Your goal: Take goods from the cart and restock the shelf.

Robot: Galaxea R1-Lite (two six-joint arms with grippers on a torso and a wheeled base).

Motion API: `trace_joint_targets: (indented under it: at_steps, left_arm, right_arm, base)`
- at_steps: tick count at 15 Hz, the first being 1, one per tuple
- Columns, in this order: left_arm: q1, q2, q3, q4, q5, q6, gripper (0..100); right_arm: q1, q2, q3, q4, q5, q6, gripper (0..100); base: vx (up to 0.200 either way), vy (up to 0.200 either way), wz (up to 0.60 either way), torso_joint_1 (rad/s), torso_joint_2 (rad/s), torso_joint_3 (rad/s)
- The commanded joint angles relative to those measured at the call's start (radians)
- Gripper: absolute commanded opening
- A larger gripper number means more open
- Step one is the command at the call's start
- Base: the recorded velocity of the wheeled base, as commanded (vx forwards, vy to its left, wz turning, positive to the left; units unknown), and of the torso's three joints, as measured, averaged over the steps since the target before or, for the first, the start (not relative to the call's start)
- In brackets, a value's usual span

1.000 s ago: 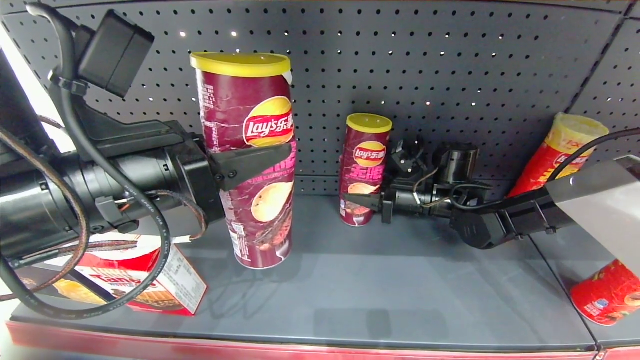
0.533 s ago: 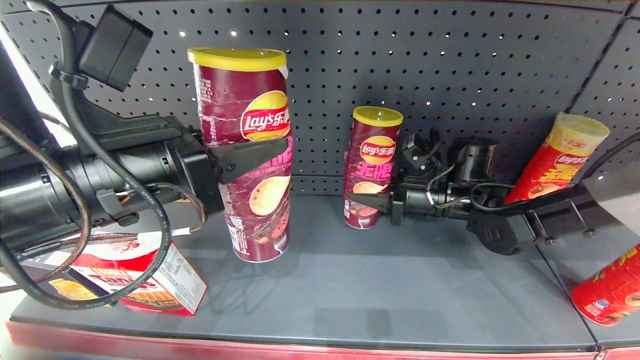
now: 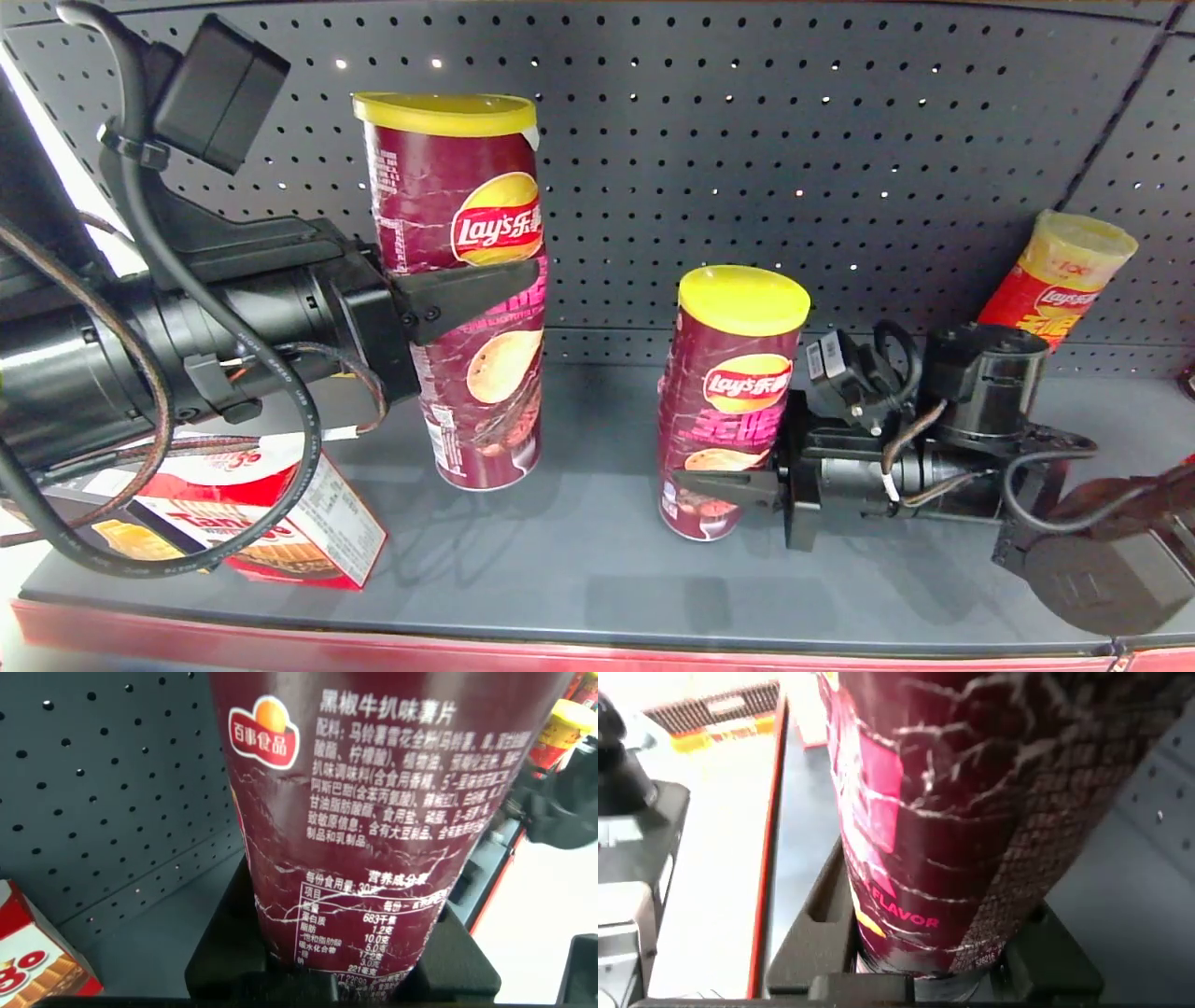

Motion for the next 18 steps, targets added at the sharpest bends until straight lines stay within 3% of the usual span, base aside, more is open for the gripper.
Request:
trace_joint_targets:
  at_steps: [1, 18]
  left_arm:
    - [0.000, 0.002, 0.000, -0.001, 0.001, 0.000, 0]
    - [0.000, -0.002, 0.014, -0.001, 0.003, -0.002, 0]
  right_arm:
    - [0.034, -0.044, 0.063, -0.025, -0.050, -0.015, 0]
    - [0.071, 0.035, 0.143, -0.048, -0.072, -0.074, 0]
  base:
    - [0.000, 0.000, 0.00, 0.000, 0.00, 0.000]
    - [0.000, 0.000, 0.00, 0.000, 0.00, 0.000]
